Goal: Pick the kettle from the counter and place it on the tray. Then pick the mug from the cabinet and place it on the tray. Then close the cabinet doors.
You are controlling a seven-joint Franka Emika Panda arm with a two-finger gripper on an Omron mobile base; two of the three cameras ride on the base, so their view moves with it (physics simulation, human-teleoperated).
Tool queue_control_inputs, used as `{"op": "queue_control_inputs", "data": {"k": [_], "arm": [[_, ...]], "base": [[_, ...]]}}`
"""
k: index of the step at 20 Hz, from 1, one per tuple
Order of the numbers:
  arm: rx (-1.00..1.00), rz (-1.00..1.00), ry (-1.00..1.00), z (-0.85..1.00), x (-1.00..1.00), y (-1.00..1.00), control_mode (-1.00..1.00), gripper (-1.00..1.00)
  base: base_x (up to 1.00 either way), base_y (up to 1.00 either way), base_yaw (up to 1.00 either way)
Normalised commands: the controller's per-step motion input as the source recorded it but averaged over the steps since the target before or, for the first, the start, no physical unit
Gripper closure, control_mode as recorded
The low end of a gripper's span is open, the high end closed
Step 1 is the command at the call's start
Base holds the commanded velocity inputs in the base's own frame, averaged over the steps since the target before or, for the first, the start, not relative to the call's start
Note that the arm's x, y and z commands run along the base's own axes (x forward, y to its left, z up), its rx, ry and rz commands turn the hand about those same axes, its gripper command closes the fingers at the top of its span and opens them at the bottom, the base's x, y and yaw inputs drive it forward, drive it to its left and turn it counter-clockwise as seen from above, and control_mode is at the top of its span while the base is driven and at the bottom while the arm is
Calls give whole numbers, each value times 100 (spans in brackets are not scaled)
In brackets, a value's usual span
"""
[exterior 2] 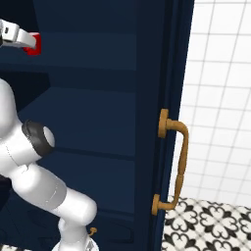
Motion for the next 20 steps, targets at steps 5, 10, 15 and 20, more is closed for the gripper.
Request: {"op": "queue_control_inputs", "data": {"k": [5, 10, 15, 20], "arm": [[-3, 0, 0, 0, 32, 16, -100, -100], [0, 0, 0, 0, 24, 7, -100, -100], [-1, 0, 0, -4, 11, 0, -100, 100], [-4, 0, 0, -10, 5, -1, -100, 100]], "base": [[0, 0, 0], [0, 0, 0], [0, 0, 0], [0, 0, 0]]}}
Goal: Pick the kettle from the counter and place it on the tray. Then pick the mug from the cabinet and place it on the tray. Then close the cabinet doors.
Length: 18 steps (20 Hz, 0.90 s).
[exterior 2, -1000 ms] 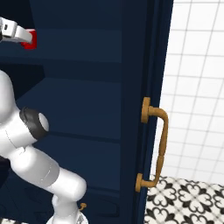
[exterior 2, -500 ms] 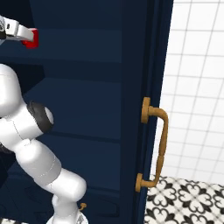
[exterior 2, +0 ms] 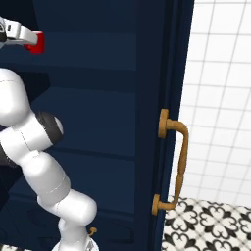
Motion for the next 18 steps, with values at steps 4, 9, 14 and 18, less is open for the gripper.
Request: {"op": "queue_control_inputs", "data": {"k": [4, 9, 14, 18], "arm": [[-8, 0, -6, -18, 0, -1, -100, 100], [-8, 0, -7, -23, -11, -3, -100, 100], [0, 0, -10, -17, -47, -13, -100, 100], [0, 1, -7, -6, -75, -19, -100, 100]], "base": [[0, 0, 0], [0, 0, 0], [0, 0, 0], [0, 0, 0]]}}
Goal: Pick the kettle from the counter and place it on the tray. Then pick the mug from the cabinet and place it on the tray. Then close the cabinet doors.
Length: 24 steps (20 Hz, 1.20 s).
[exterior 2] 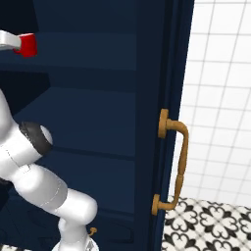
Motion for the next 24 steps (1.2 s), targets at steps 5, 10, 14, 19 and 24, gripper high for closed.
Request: {"op": "queue_control_inputs", "data": {"k": [5, 10, 14, 19, 24], "arm": [[6, 13, -2, -8, -88, -32, -100, 100], [11, 32, 0, -17, -96, -41, -100, 100], [10, 43, 0, -14, -100, -55, -100, 100], [8, 47, 0, -12, -98, -58, -100, 100], [6, 55, 1, -18, -88, -56, -100, 100]], "base": [[0, 0, 0], [0, 0, 0], [0, 0, 0], [0, 0, 0], [0, 0, 0]]}}
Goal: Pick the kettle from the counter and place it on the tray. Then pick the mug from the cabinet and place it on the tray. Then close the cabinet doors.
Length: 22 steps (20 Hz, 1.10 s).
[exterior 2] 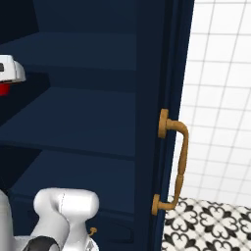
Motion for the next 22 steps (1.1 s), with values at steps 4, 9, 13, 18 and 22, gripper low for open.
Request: {"op": "queue_control_inputs", "data": {"k": [4, 9, 13, 18, 22], "arm": [[0, 48, 11, -22, -75, -31, -100, 100], [0, 37, 17, -31, -48, -33, -100, 100], [0, 15, 3, -24, -29, -21, -100, 100], [0, 0, 0, 0, 0, 0, -100, 100], [0, 0, 0, 0, 0, 0, -100, 100]], "base": [[0, 0, 0], [0, 0, 0], [0, 0, 0], [0, 0, 0], [0, 0, 0]]}}
